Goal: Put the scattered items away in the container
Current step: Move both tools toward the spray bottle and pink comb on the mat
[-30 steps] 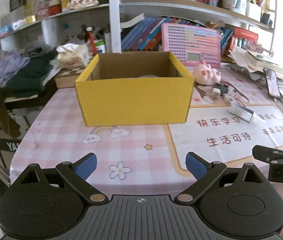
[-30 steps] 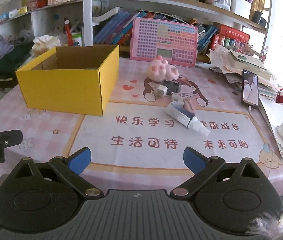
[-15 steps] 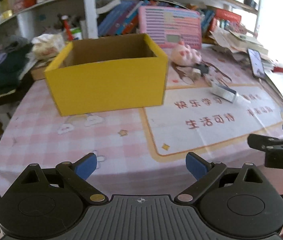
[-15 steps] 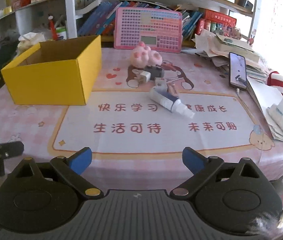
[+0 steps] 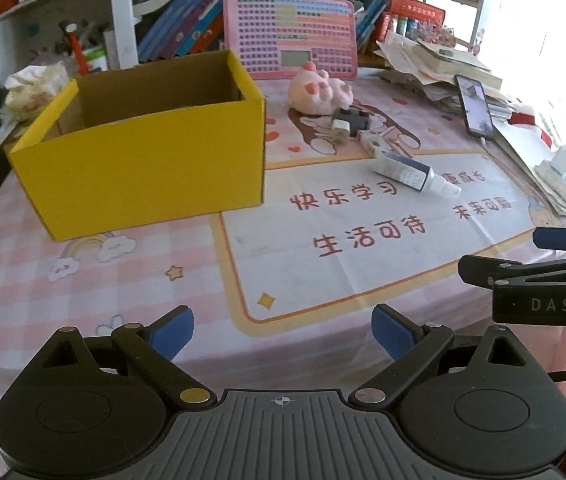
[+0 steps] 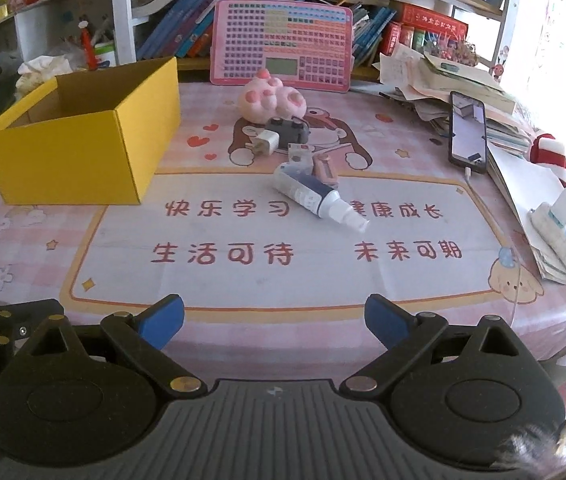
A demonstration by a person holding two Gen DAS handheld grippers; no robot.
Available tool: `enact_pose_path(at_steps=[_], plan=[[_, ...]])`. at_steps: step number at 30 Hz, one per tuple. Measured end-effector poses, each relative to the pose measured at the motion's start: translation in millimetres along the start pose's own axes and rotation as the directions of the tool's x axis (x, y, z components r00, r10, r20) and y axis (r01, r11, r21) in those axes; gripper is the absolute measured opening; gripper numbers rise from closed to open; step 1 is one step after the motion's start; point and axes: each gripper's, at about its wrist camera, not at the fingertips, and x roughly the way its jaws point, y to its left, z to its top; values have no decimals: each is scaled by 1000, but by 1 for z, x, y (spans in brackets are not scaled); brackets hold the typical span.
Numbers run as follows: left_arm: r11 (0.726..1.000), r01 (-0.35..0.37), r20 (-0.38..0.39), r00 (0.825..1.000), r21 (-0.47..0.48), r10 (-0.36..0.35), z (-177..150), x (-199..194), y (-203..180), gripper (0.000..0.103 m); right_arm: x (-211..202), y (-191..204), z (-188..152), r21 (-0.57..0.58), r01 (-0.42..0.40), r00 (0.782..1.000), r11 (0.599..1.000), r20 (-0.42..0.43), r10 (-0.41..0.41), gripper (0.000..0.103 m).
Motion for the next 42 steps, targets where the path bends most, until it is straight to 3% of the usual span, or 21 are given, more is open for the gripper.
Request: enact_pose_path(at_steps=[16,25,33,42], plan=[[997,71,-52,996,-3,-71,24,40,-36,97,34,-39,17,-12,-16,999,1000,-45,16,97],[993,103,-26,994,55,-102,61,75,-77,97,52,-93,43,27,3,1000,1000,-12,-3,93],[988,88,-7,996,125,-88,99,104,-115,97,78,-135,64,91,-3,1000,996,-5,4,83],[988,118,-12,993,102,-117,136,143,-141,96,103,-168,84,183,-33,999,982,13,32,74]])
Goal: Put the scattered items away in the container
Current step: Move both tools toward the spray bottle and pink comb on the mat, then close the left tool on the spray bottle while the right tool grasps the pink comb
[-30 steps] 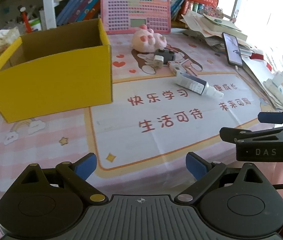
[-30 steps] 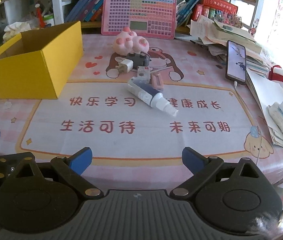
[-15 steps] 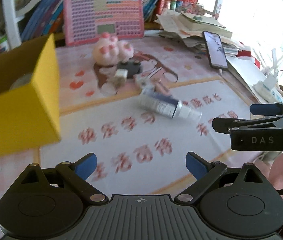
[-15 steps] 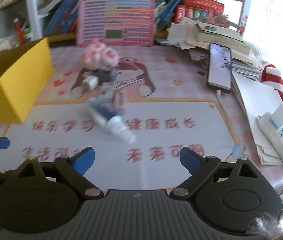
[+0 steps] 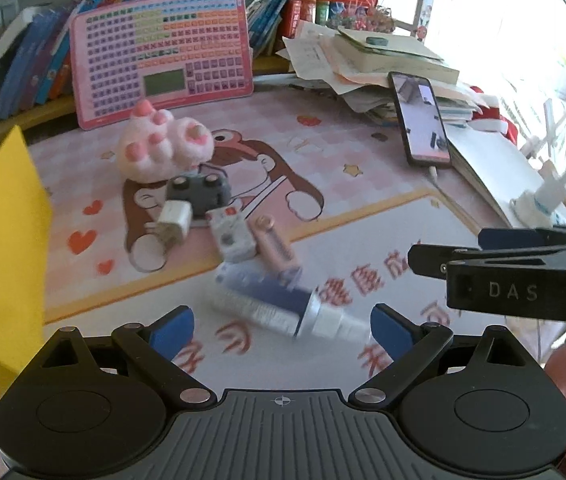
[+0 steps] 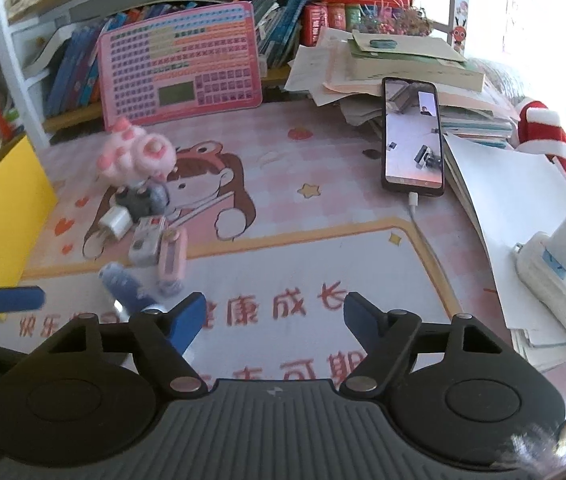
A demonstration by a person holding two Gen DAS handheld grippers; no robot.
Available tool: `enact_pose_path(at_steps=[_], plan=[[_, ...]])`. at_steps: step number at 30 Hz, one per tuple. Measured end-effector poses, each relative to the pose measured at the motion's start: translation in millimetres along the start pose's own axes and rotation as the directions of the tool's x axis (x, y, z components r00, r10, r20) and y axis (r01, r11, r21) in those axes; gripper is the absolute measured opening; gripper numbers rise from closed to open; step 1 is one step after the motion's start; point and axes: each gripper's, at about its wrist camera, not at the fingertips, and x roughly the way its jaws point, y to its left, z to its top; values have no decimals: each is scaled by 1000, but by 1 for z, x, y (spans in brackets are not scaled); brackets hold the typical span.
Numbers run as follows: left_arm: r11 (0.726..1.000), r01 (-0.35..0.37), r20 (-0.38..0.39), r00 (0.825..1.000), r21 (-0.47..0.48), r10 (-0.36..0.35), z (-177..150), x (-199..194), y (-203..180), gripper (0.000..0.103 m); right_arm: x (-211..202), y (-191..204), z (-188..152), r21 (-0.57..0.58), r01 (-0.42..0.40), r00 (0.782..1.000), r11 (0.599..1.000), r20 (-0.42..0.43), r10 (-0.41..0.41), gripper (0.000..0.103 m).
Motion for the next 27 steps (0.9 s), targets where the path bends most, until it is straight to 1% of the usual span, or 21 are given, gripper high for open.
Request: enact_pose_path(at_steps=[2,5,7,9,10,11,12,13,14,15,16,18,21,24,27], plan=[[999,-15,-11,1000,-45,14,7,11,2,96,5,-4,5,10,-12,1000,1000,-4,12,72],[994,-28,-42,999,-106,23,14,27,3,87,13,-8,12,21,-29,1000,999,-9,30,69],[989,-27,-62,998,-142,18,16,37,5,85,17,-9,16,15,-38,999,999,-6,39,69],[984,-38,-85,996,-175,23,18,45,9,75,21,-10,20,9,-48,999,999,-5,48,69],[982,-47,-94,995,-184,31,19,48,10,73,23,-9,21,5,-53,999,999,-8,54,68],[980,-60,-102,994,-191,41,19,50,13,68,26,-9,22,1,-60,998,998,-12,60,68],[978,-51,-101,994,-201,31,18,51,16,62,28,-8,23,-2,-67,998,998,-17,67,68],[978,-39,-101,995,-204,19,18,51,17,58,31,-7,24,-7,-77,997,997,-24,77,67],[980,-28,-102,995,-197,8,17,50,18,50,34,-5,25,-12,-87,996,996,-30,86,66],[983,-20,-104,995,-181,1,16,48,17,46,37,-3,25,-18,-97,995,995,-37,97,65],[987,-17,-106,994,-159,0,15,47,16,43,41,-1,26,-25,-109,993,994,-45,108,64],[992,-15,-115,993,-123,0,13,43,16,36,50,7,27,-44,-138,988,989,-72,135,63],[994,-32,-122,992,-107,18,10,36,24,32,63,25,30,-97,-186,979,978,-105,175,59],[991,-69,-130,990,-113,54,5,30,33,32,75,42,32,-164,-219,972,962,-124,200,54],[989,-78,-137,989,-126,61,1,25,39,32,87,57,33,-206,-244,965,948,-148,216,49]])
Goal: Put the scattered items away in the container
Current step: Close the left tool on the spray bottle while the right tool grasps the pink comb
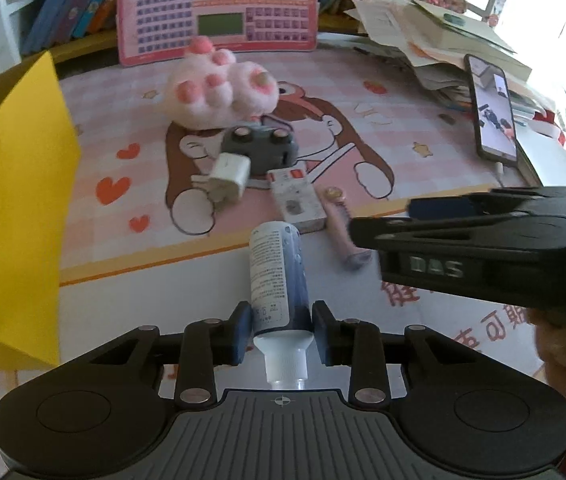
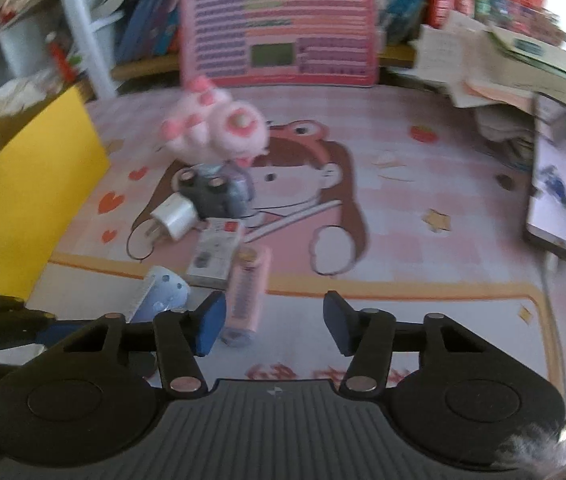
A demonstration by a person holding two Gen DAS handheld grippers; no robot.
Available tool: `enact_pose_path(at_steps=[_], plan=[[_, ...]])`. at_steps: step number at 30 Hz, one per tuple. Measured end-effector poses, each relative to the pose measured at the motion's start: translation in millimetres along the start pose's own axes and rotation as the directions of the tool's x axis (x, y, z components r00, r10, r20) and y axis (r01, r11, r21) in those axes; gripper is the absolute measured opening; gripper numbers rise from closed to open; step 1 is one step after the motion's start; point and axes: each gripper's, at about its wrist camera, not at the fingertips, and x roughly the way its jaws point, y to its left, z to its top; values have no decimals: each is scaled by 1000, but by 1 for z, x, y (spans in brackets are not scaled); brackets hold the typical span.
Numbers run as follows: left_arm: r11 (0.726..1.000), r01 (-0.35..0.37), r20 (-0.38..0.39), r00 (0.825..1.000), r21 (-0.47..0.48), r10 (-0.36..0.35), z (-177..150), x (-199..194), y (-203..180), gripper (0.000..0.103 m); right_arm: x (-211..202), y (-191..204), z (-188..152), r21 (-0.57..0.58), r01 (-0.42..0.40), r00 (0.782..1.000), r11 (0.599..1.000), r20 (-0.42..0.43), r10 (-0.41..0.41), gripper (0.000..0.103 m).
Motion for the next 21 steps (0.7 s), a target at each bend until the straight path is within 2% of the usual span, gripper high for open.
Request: enact_pose_path(at_steps=[6,9,15,21], plan=[[1000,-13,-8,1000,18,13,2,2,-1,35,25,11,3,-53,-10,999,999,-49,8,38],[999,-25,-10,1000,29,25,6,9,-2,35,26,8,3,-76,3,999,997,-40,-6,23],[999,-23,-4,1000,30,23,8,22,-3,33,12,-13,-8,-73,29,997,997,-65,-34,23],[999,-23,5,1000,30,23,10,22,-2,31,19,-9,-6,-88,45,998,995,-38,-48,28]])
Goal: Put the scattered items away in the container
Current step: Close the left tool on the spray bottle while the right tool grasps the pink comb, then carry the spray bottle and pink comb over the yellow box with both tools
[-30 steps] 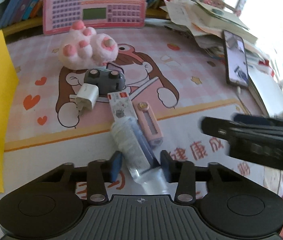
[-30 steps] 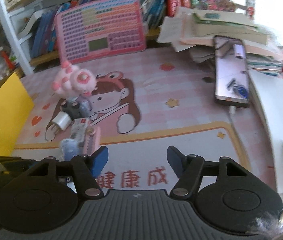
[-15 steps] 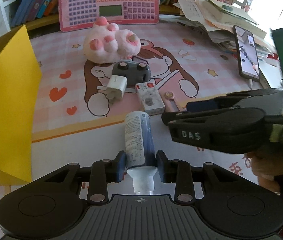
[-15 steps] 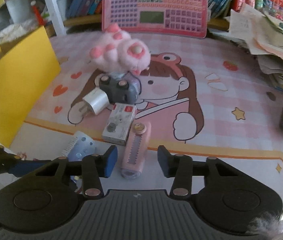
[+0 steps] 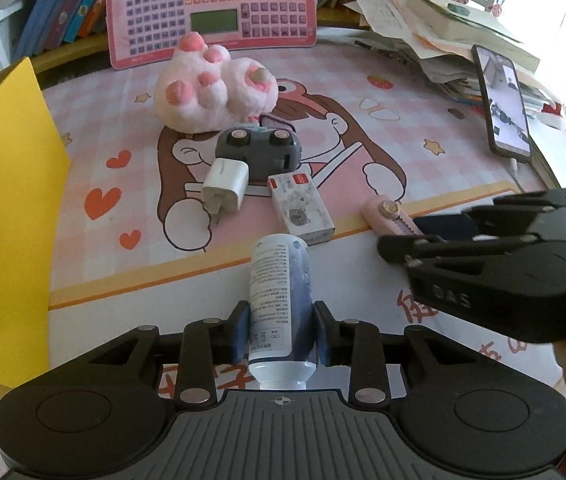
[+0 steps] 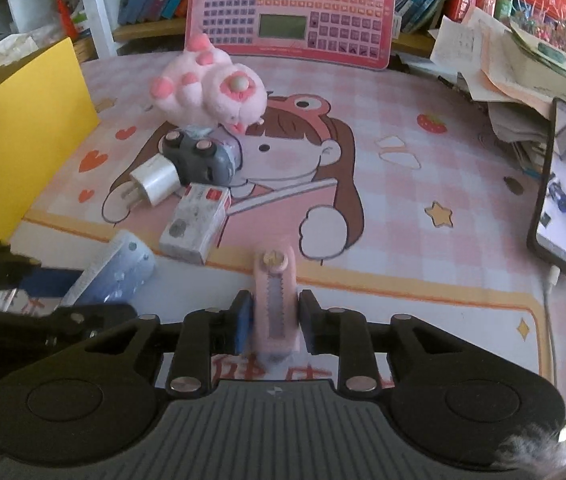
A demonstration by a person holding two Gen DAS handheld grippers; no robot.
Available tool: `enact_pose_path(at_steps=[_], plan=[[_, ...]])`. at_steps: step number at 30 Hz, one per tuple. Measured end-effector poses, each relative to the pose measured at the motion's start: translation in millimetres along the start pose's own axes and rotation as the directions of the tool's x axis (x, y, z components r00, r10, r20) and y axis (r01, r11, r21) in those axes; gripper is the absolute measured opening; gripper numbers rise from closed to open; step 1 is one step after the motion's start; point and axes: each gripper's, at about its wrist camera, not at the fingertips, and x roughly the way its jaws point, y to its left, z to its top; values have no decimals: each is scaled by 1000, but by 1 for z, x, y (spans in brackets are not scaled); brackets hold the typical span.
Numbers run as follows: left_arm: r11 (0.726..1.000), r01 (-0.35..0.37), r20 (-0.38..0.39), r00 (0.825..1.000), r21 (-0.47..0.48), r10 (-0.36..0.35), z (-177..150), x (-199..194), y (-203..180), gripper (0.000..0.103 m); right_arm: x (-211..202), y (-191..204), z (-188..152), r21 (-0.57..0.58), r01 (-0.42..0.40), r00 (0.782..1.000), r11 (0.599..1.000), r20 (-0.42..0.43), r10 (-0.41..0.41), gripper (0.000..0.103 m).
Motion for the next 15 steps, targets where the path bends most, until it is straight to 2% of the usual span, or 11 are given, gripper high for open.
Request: enact_pose_path(at_steps=[5,15], plan=[[999,0,34,999,-55,2,0,-13,7,31,0,1,2,-22,-5,1000,1000,-3,5,23],[992,50,55,998,-115,-44,-9,-39,11,31,-28,12,-8,-2,-95,995,995,-12,95,23]])
